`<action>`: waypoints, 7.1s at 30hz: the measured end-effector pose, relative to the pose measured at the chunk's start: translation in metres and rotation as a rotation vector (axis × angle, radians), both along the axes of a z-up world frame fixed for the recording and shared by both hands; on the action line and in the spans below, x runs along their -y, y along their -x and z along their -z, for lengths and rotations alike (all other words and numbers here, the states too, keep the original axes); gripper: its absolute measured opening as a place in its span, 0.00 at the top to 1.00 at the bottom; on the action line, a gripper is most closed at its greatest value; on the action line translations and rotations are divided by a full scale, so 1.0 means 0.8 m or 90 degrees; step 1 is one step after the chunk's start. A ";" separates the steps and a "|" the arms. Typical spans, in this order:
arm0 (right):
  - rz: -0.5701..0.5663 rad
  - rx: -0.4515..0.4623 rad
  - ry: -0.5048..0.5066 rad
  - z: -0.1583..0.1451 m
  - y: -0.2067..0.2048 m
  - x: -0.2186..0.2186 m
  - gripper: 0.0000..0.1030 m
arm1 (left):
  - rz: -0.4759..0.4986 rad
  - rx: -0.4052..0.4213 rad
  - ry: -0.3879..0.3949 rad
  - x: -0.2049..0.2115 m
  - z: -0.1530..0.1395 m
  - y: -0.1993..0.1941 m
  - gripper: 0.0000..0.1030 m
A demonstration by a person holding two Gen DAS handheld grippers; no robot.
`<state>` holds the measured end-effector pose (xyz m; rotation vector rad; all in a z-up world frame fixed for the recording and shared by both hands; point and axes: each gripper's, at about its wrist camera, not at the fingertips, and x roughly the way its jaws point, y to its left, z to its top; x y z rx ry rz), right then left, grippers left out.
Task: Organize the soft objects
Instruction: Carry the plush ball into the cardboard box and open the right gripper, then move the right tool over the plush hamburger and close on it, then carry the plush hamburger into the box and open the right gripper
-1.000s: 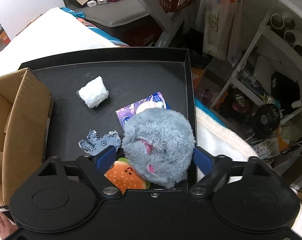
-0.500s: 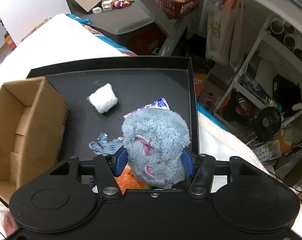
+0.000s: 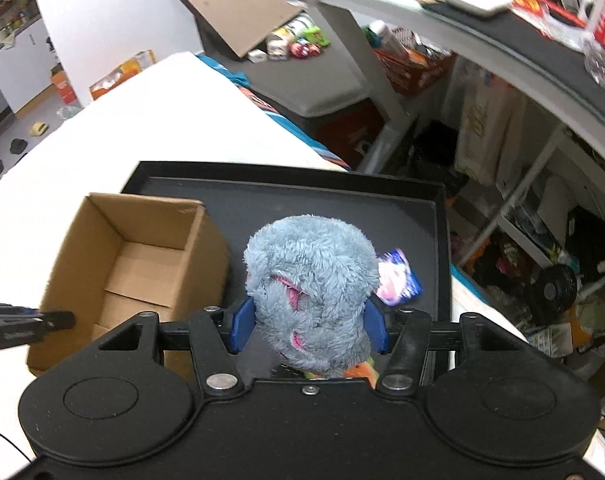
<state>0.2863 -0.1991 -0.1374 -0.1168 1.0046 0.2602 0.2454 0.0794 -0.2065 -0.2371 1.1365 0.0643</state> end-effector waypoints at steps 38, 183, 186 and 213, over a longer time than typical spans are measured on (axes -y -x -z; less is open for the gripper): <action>-0.144 -0.018 -0.020 0.018 0.000 -0.165 0.48 | -0.015 0.013 0.032 -0.009 0.008 0.019 0.87; -0.009 -0.006 -0.062 0.020 0.011 -0.035 0.62 | 0.031 0.007 -0.028 0.021 -0.017 0.012 0.22; -0.021 -0.003 -0.059 0.013 0.006 -0.050 0.62 | 0.030 0.012 -0.016 0.015 -0.015 0.012 0.25; -0.143 -0.018 -0.031 0.022 -0.014 -0.179 0.62 | -0.003 0.006 0.070 -0.023 0.011 0.011 0.83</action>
